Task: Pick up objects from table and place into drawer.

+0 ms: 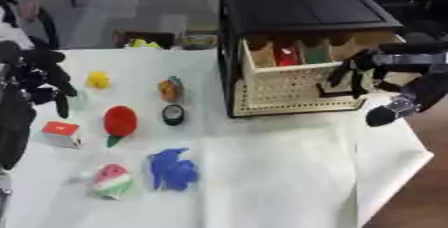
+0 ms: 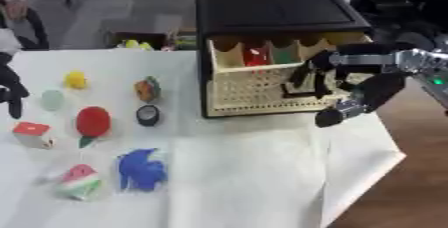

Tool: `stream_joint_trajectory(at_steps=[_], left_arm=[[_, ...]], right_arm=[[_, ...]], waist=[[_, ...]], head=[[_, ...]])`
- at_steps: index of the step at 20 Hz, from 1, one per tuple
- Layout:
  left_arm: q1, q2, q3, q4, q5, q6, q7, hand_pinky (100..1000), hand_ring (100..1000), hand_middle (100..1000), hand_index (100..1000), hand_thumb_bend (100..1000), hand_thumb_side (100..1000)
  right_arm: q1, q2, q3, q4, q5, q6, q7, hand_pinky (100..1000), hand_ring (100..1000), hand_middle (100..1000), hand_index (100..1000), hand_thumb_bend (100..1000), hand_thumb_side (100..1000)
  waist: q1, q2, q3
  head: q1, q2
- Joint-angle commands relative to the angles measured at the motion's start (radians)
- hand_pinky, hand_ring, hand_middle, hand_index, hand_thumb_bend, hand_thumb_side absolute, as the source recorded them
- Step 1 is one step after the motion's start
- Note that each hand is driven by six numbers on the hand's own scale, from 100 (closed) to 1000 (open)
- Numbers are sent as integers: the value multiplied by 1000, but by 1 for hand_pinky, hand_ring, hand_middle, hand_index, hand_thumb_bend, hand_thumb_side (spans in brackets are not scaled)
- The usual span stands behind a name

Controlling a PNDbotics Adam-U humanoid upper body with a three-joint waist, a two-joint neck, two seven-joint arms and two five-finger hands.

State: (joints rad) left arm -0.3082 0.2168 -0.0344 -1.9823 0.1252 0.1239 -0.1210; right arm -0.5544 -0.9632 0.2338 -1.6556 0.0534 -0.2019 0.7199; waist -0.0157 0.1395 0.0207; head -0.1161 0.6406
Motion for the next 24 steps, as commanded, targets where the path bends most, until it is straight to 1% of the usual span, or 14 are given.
stream_joint_trajectory(at_steps=[1, 5, 8, 11, 13, 15, 16, 18, 22, 24], left_arm=[[-7, 1, 2, -18, -4, -1, -12, 266, 454, 461, 669, 100, 932], [-5, 0, 2, -18, -3, -1, -22, 266, 454, 461, 669, 100, 933], [-5, 0, 2, -18, -3, -1, -27, 266, 454, 460, 669, 100, 934], [-4, 0, 3, -18, -4, -2, -31, 265, 454, 460, 669, 100, 934], [-3, 0, 4, -18, -5, 0, -34, 264, 453, 459, 668, 100, 936], [-2, 0, 4, -18, -7, 1, -38, 263, 453, 458, 667, 100, 935], [-2, 0, 5, -18, -7, 2, -39, 263, 452, 458, 667, 100, 934], [-1, 2, 6, -18, -7, 3, -39, 264, 452, 457, 666, 100, 934], [3, 4, 8, -18, -6, 5, -39, 265, 452, 457, 666, 100, 934], [5, 6, 10, -18, -6, 5, -39, 266, 453, 457, 667, 100, 935]], right_arm=[[-15, -41, -29, -25, 19, -14, -32, 143, 619, 784, 901, 748, 809], [-15, -43, -40, -40, 27, -26, -58, 133, 619, 785, 901, 758, 845], [-11, -46, -49, -53, 28, -31, -73, 119, 612, 777, 896, 753, 845], [2, -55, -59, -71, 11, -32, -79, 100, 593, 745, 881, 746, 839], [14, -62, -68, -87, -8, -31, -87, 100, 562, 685, 805, 723, 836], [29, -71, -77, -105, -33, -24, -102, 100, 533, 648, 759, 698, 830], [38, -77, -79, -115, -48, -18, -108, 100, 511, 626, 735, 684, 821], [54, -88, -79, -133, -79, -1, -108, 100, 497, 616, 729, 679, 791], [82, -104, -73, -161, -120, 30, -73, 100, 482, 609, 722, 673, 748], [96, -108, -69, -168, -136, 44, -51, 100, 482, 611, 726, 668, 710]], waist=[[-2, -14, 1], [-2, -15, 2], [-2, -15, 2], [-3, -16, 0], [-3, -16, -2], [-4, -17, -6], [-5, -18, -8], [-6, -21, -11], [-9, -25, -19], [-11, -27, -25]], head=[[-3, -9], [-3, -9], [-3, -10], [0, -8], [3, -6], [7, -4], [9, -2], [11, 1], [15, 7], [18, 9]])
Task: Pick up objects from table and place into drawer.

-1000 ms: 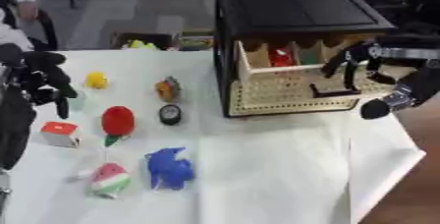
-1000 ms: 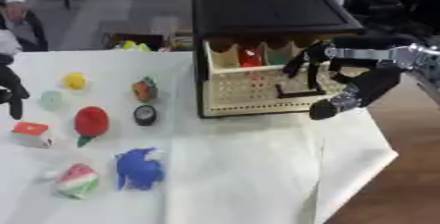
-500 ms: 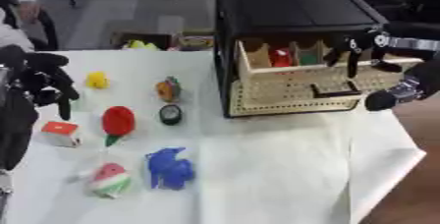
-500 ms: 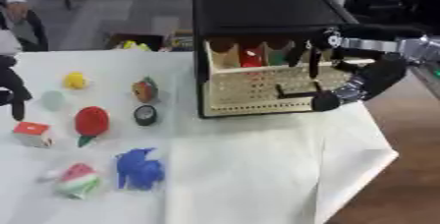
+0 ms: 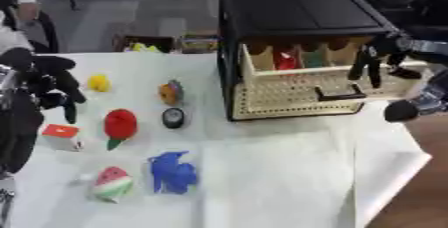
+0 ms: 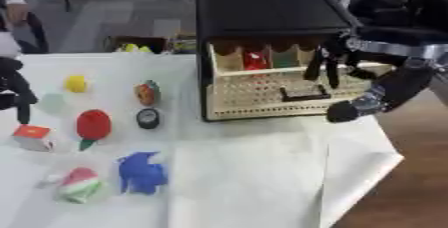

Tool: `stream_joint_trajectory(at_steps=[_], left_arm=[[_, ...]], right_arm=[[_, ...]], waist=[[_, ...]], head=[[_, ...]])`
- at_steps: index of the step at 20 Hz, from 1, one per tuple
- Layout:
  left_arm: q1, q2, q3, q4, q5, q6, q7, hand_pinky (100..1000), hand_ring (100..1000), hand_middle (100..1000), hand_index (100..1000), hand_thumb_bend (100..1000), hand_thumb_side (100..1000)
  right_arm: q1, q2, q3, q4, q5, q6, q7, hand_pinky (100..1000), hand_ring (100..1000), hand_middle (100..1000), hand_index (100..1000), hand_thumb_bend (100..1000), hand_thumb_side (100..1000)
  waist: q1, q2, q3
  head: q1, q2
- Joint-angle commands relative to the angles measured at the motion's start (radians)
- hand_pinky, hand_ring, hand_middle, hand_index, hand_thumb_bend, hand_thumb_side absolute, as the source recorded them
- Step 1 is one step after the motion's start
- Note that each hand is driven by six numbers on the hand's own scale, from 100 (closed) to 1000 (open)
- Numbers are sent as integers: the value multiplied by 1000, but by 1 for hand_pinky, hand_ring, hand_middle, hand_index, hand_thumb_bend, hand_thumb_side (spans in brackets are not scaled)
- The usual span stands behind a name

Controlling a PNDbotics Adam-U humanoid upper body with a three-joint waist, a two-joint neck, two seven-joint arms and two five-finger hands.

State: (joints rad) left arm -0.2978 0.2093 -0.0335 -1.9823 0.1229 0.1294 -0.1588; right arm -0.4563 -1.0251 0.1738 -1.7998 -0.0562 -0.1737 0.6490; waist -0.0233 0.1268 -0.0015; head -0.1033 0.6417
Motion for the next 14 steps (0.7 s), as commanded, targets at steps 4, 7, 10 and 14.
stream_joint_trajectory(at_steps=[4, 7, 10, 14], left_arm=[[-4, 13, 8, -18, -4, 3, -6, 267, 453, 458, 667, 100, 937], [-3, 12, 9, -18, -4, 4, -9, 268, 453, 458, 667, 100, 937], [-2, 10, 10, -18, -3, 5, -10, 268, 454, 458, 667, 100, 938], [1, 8, 10, -18, -4, 6, -14, 269, 454, 459, 667, 100, 940]], right_arm=[[22, -45, 9, -29, -45, 41, 86, 100, 484, 614, 736, 640, 633], [28, -36, 30, -22, -54, 67, 147, 100, 497, 632, 778, 609, 572], [28, -20, 46, -13, -62, 97, 203, 100, 510, 659, 811, 586, 535], [27, -3, 64, 0, -59, 136, 250, 100, 516, 677, 837, 556, 482]], waist=[[-4, -15, -12], [-4, -14, -12], [-3, -14, -11], [-2, -13, -10]], head=[[8, 7], [7, 6], [6, 7], [3, 10]])
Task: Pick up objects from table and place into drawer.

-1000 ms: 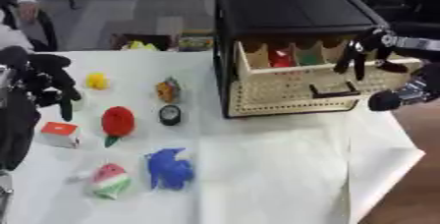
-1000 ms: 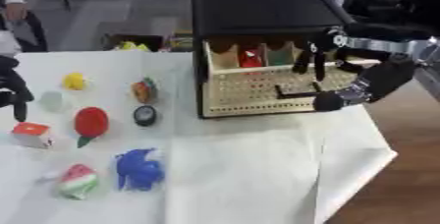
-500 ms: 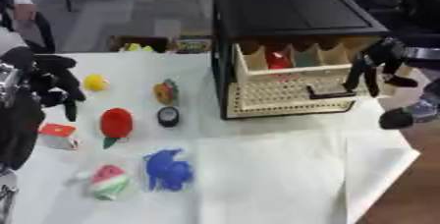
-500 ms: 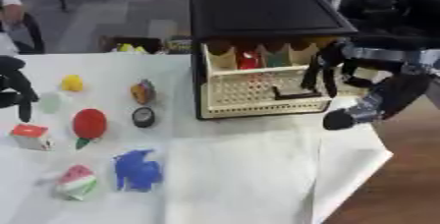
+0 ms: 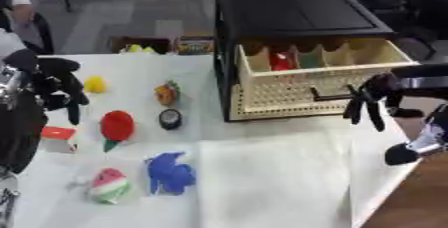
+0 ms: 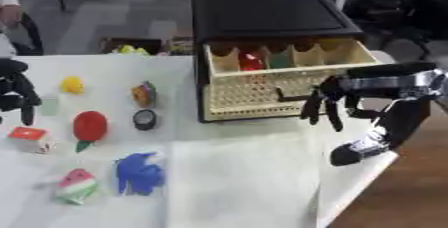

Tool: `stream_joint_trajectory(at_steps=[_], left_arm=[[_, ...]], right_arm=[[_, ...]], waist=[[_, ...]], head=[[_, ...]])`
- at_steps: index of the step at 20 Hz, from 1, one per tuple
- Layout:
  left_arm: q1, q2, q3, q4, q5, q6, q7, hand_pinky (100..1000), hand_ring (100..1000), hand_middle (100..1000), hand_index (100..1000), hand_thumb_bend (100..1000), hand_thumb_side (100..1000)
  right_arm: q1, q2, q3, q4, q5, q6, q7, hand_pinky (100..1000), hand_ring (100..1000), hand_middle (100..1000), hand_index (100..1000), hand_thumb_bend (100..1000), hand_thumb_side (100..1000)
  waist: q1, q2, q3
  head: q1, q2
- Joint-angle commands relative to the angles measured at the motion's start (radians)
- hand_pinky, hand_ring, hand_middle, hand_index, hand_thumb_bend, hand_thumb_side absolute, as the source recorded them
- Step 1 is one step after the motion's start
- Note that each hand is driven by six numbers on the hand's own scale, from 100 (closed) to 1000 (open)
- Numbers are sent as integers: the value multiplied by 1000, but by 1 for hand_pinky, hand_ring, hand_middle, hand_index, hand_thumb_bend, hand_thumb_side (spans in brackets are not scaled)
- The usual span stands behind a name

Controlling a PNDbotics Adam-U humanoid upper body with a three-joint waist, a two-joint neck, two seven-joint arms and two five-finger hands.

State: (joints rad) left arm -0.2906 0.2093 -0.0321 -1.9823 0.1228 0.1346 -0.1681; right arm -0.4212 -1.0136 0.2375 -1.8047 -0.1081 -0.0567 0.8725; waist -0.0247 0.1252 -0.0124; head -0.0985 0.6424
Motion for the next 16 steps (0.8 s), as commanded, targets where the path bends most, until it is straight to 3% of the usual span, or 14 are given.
stream_joint_trajectory(at_steps=[1, 2, 4, 5, 14, 15, 16], left_arm=[[-6, 7, 9, -18, -5, 1, -6, 269, 454, 459, 667, 100, 941], [-6, 6, 9, -18, -5, 2, -7, 269, 454, 459, 667, 100, 941], [-7, 5, 8, -18, -5, 0, -9, 269, 454, 459, 668, 100, 940], [-7, 5, 8, -18, -5, -1, -10, 269, 454, 459, 668, 100, 940], [-4, -4, 8, -18, -12, -6, -18, 271, 458, 460, 668, 100, 945], [-3, -5, 8, -18, -14, -6, -19, 271, 459, 461, 668, 100, 946], [-3, -6, 8, -18, -15, -6, -20, 271, 459, 461, 669, 100, 948]], right_arm=[[-10, -9, 9, 8, -5, 30, 30, 100, 523, 686, 846, 521, 473], [-13, -5, 17, 11, -2, 40, 32, 100, 523, 686, 846, 521, 473], [-20, 6, 29, 17, 9, 56, 34, 100, 533, 698, 859, 423, 456], [-24, 10, 34, 20, 14, 62, 34, 100, 535, 701, 861, 462, 463], [-66, 41, 67, 64, 54, 88, 34, 102, 539, 709, 900, 453, 459], [-72, 44, 67, 69, 59, 89, 34, 104, 541, 709, 899, 417, 476], [-79, 46, 68, 75, 65, 90, 34, 108, 542, 710, 898, 467, 471]], waist=[[0, -11, 2], [0, -10, 2], [2, -9, 5], [3, -8, 6], [15, 6, 27], [16, 8, 29], [16, 10, 31]], head=[[-3, 9], [-3, 9], [-4, 11], [-5, 12], [-13, 11], [-14, 9], [-15, 6]])
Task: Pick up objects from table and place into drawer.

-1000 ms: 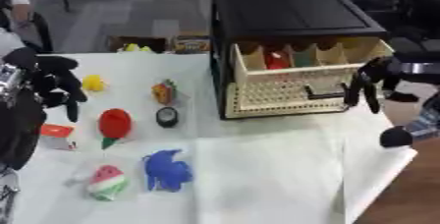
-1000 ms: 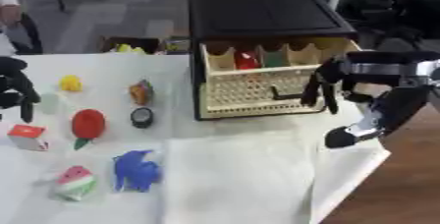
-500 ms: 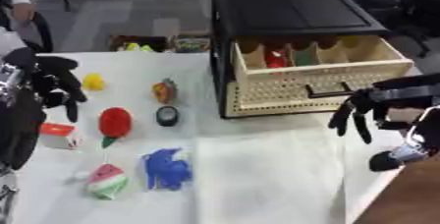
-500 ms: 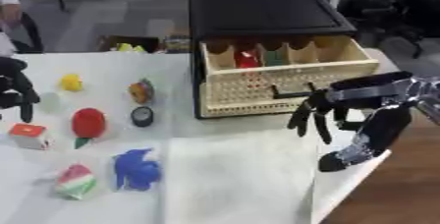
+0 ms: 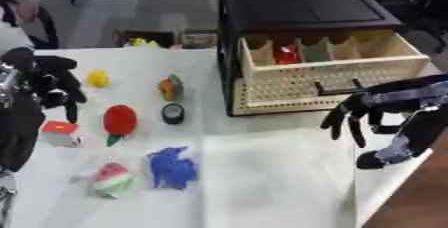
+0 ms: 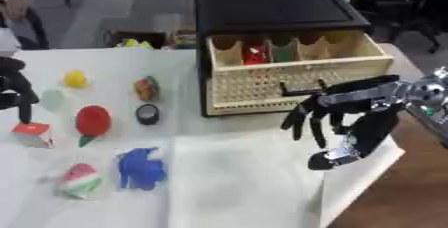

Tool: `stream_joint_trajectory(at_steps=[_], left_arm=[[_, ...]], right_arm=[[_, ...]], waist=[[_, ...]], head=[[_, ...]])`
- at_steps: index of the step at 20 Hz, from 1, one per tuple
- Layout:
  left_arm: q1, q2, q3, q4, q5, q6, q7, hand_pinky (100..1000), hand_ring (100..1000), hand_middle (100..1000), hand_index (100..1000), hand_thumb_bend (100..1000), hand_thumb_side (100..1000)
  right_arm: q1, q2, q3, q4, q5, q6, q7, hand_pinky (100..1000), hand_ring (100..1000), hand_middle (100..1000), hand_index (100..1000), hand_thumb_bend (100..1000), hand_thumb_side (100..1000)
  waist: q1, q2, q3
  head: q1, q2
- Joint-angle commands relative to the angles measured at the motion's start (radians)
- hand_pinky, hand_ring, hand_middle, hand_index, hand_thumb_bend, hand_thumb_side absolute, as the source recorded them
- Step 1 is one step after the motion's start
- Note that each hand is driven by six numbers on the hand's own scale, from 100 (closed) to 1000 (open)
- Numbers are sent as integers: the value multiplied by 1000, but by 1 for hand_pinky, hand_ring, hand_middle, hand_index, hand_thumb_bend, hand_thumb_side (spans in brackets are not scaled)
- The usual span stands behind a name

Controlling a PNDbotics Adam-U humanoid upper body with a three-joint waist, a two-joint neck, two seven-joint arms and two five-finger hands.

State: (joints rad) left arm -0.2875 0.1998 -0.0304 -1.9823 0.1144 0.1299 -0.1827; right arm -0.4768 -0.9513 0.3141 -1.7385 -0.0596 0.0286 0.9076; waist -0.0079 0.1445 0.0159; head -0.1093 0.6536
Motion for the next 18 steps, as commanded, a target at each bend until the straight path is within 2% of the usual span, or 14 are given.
stream_joint_trajectory(at_steps=[1, 18], left_arm=[[-6, 2, 6, -18, -8, -1, -7, 271, 459, 461, 669, 100, 949], [-8, -12, 4, -18, -22, 3, -27, 276, 460, 462, 670, 100, 959]], right_arm=[[-29, -13, -8, 16, 24, 5, -1, 111, 544, 711, 898, 473, 476], [-108, 19, 3, 118, 80, -23, -1, 115, 540, 702, 896, 471, 489]], waist=[[0, -7, 5], [0, 15, 32]], head=[[-6, -8], [-23, -40]])
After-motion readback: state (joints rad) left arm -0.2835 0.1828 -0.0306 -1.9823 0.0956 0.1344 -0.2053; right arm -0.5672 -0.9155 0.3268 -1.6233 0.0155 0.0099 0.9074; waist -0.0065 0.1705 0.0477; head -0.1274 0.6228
